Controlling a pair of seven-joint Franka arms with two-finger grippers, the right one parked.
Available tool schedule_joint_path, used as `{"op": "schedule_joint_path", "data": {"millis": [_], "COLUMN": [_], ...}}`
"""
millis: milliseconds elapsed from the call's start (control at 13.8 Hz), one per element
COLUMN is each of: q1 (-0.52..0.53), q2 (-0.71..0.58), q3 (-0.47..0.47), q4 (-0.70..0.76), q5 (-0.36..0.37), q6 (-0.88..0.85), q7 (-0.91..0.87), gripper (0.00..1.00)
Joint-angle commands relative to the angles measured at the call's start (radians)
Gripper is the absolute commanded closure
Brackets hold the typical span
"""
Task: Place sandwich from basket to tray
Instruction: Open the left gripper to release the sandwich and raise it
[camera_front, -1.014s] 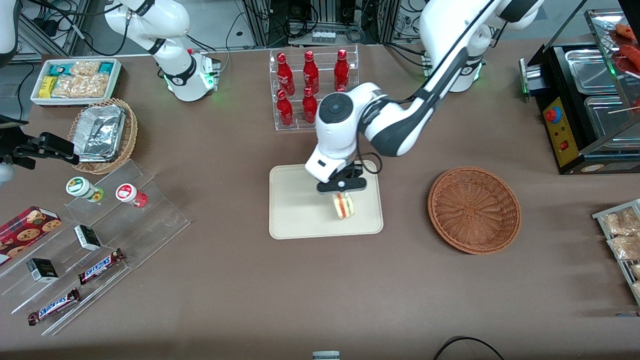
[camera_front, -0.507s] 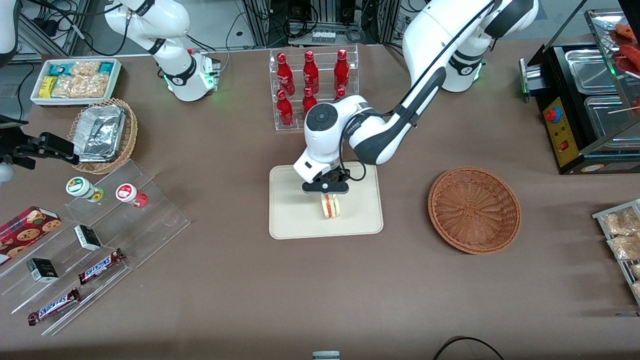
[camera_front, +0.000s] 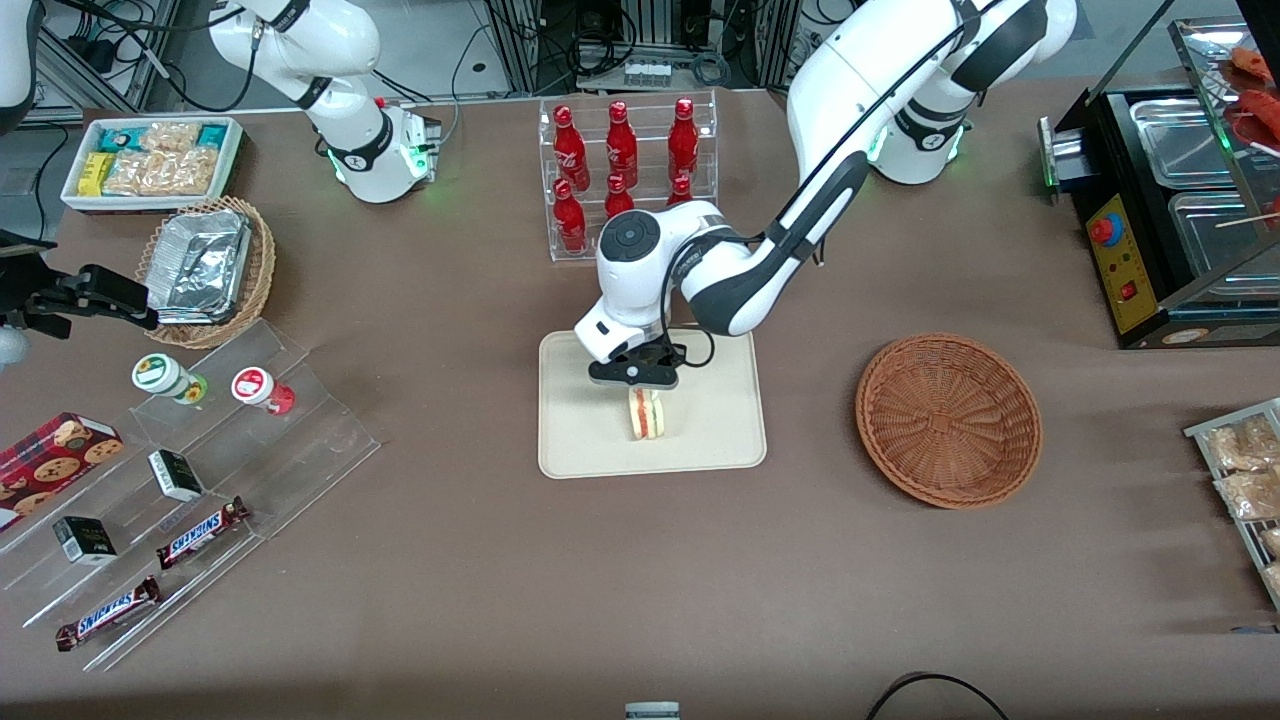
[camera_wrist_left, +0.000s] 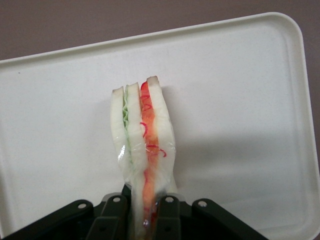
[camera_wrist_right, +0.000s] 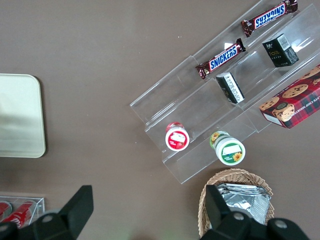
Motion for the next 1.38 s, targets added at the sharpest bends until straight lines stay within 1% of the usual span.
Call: {"op": "schedule_joint_path", "data": {"millis": [0, 72, 145, 362, 435, 507, 580, 652, 797, 942, 1087, 1159, 1304], "q1": [-0.015, -0.015, -0.015, -0.005, -0.003, 0.003, 0.012, 0.021, 0.058, 0.101, 0.159, 0.185, 0.225], "q2": [0.020, 0.020, 0.018, -0.012, -0.041, -0.068, -0.104, -0.150, -0.239, -0.311, -0.377, -0.405, -0.462], "q3": [0.008, 0.008, 0.008, 0.009, 0.011, 0.012, 0.014, 0.014, 0.014, 0.014, 0.012, 0.011, 0.014], "q4": [0.036, 0.036, 0.036, 0.039, 0.042, 0.047, 0.048, 0.047, 0.056, 0.061, 0.059, 0.061, 0.059], "q5": [0.021, 0.021, 0.021, 0.013, 0.007, -0.016, -0.055, -0.077, -0.088, -0.140, -0.159, -0.163, -0.201], "q6": [-0.001, -0.001, -0.001, -0.004, -0.007, -0.011, -0.016, -0.049, -0.198, -0.266, -0.338, -0.393, -0.474], "q7": [-0.013, -0.013, -0.012, -0.015, -0.018, -0.034, -0.063, -0.076, -0.076, -0.065, -0.062, -0.047, 0.037], "gripper": [0.56, 0.32, 0.21, 0.01, 0.01, 0.01, 0.01, 0.01, 0.01, 0.01, 0.01, 0.01, 0.01]}}
